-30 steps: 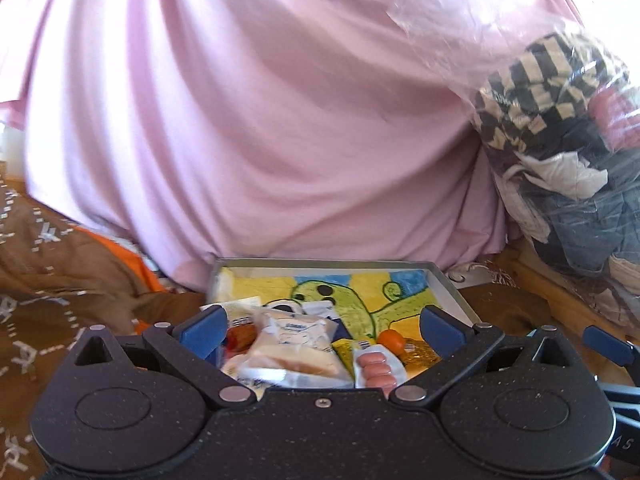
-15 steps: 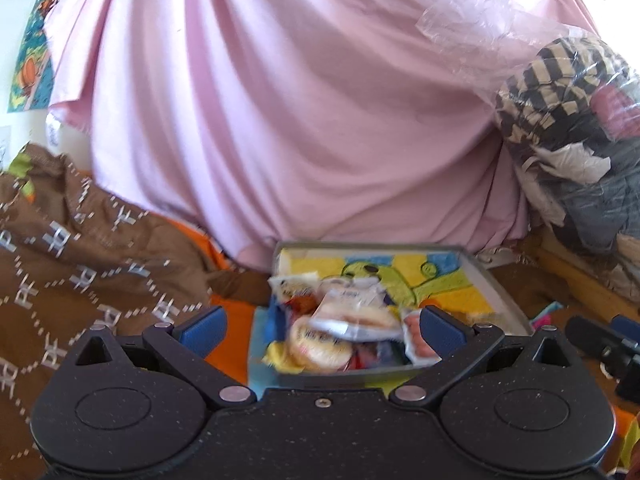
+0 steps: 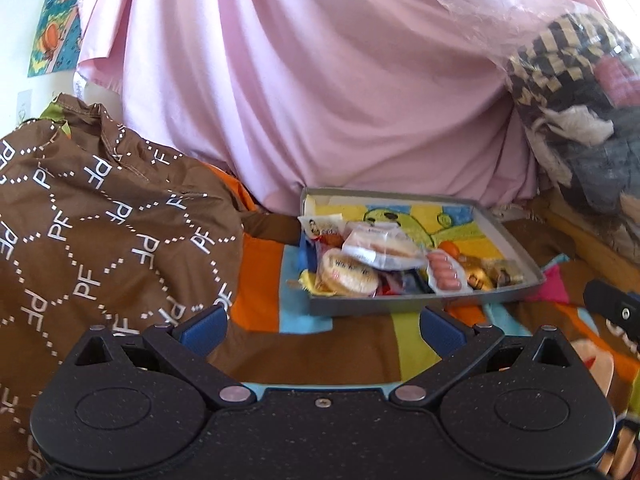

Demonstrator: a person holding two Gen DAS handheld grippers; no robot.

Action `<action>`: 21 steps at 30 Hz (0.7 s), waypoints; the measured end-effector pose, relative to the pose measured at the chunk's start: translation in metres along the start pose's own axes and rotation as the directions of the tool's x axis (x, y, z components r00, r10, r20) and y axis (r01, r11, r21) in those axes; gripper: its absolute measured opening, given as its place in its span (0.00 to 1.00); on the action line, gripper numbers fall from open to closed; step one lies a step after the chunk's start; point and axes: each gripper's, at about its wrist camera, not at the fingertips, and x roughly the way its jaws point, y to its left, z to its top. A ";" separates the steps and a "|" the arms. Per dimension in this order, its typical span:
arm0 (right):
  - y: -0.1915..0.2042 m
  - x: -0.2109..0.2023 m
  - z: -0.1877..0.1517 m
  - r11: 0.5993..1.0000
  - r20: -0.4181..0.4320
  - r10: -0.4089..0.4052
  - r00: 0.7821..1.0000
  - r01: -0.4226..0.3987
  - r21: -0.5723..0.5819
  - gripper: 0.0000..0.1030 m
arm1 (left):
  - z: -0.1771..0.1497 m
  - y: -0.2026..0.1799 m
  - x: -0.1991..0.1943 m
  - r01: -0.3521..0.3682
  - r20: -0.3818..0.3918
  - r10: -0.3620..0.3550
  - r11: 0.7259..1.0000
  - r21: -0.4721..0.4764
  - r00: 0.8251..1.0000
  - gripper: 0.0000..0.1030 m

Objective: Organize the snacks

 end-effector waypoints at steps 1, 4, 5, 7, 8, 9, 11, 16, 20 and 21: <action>0.002 -0.002 -0.002 1.000 -0.003 0.005 1.000 -0.005 -0.007 1.00 | -0.001 0.002 -0.002 -0.002 -0.002 0.002 1.000 0.013 1.000 0.99; 0.009 -0.006 -0.009 1.000 -0.011 0.014 1.000 -0.014 -0.019 1.00 | -0.006 0.008 -0.010 -0.007 -0.010 0.007 0.999 0.037 1.000 0.99; 0.011 -0.006 -0.010 1.000 -0.015 0.014 1.000 -0.014 -0.021 1.00 | -0.007 0.010 -0.012 -0.009 -0.012 0.010 0.999 0.039 1.000 0.99; 0.015 -0.008 -0.013 1.000 -0.027 0.010 1.000 -0.011 -0.021 1.00 | -0.010 0.014 -0.019 -0.013 -0.013 0.014 0.999 0.036 1.000 0.99; 0.018 -0.010 -0.015 1.000 -0.033 0.010 0.999 -0.011 -0.021 1.00 | -0.012 0.015 -0.022 -0.015 -0.012 0.015 0.999 0.034 1.000 0.99; 0.019 -0.011 -0.017 1.000 -0.039 0.010 0.999 -0.011 -0.020 1.00 | -0.014 0.016 -0.025 -0.015 -0.011 0.015 0.999 0.032 1.000 0.99; 0.024 -0.014 -0.021 1.000 -0.053 0.009 0.999 -0.011 -0.027 1.00 | -0.018 0.018 -0.031 -0.010 -0.010 0.011 0.999 0.039 1.000 0.99; 0.036 -0.023 -0.030 0.999 -0.082 -0.005 0.997 0.001 -0.046 1.00 | -0.030 0.020 -0.039 0.012 -0.030 -0.010 0.998 0.069 0.999 0.99; 0.042 -0.030 -0.036 0.999 -0.102 -0.023 0.995 0.019 -0.045 1.00 | -0.036 0.024 -0.047 0.020 -0.034 -0.018 0.998 0.066 0.999 0.99; 0.043 -0.031 -0.037 0.999 -0.106 -0.029 0.994 0.025 -0.041 1.00 | -0.038 0.026 -0.050 0.020 -0.033 -0.018 0.998 0.064 0.999 0.99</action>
